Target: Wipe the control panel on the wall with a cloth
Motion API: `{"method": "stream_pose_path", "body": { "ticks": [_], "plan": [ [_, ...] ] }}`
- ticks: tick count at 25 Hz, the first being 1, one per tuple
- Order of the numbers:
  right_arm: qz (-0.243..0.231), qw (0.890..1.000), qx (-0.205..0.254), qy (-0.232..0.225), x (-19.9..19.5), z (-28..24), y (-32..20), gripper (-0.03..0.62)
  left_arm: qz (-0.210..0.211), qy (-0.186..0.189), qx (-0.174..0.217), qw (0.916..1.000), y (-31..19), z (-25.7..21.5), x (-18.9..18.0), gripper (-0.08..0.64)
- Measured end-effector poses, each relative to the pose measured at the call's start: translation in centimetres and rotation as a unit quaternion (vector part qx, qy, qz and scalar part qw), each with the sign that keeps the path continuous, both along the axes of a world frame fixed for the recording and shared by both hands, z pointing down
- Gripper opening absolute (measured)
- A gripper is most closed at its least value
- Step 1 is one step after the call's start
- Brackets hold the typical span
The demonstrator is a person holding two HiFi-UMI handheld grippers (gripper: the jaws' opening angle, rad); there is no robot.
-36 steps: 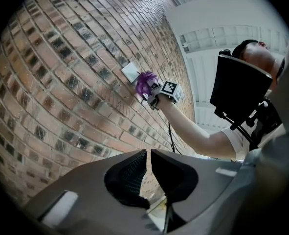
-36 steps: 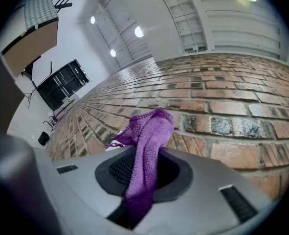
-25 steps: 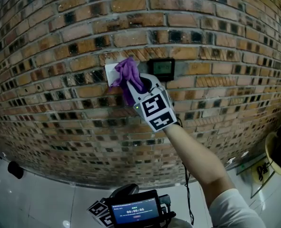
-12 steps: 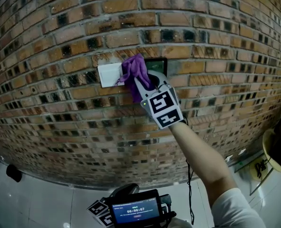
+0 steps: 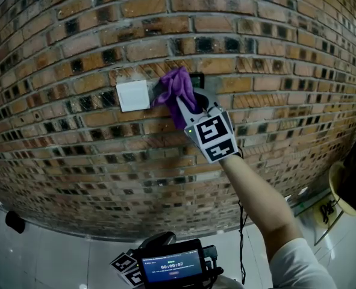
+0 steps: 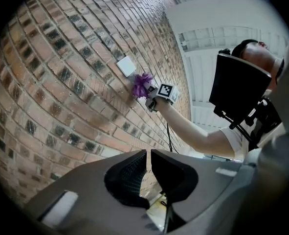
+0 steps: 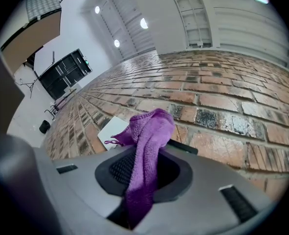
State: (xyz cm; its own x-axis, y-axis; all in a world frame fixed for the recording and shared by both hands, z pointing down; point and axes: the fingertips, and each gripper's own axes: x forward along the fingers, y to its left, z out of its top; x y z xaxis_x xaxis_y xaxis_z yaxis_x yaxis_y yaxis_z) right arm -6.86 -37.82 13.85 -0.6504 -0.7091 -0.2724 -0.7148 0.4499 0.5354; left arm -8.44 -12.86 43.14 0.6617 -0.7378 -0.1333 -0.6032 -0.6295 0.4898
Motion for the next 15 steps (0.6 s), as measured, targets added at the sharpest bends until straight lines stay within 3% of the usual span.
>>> {"method": "stream_pose_path", "body": {
  "ticks": [15],
  "plan": [
    [0.05, 0.999, 0.006, -0.012, 6.1, -0.2, -1.4, 0.08, 0.015, 0.002, 0.004, 0.9999, -0.4, 0.2, 1.4, 0.032]
  ]
}}
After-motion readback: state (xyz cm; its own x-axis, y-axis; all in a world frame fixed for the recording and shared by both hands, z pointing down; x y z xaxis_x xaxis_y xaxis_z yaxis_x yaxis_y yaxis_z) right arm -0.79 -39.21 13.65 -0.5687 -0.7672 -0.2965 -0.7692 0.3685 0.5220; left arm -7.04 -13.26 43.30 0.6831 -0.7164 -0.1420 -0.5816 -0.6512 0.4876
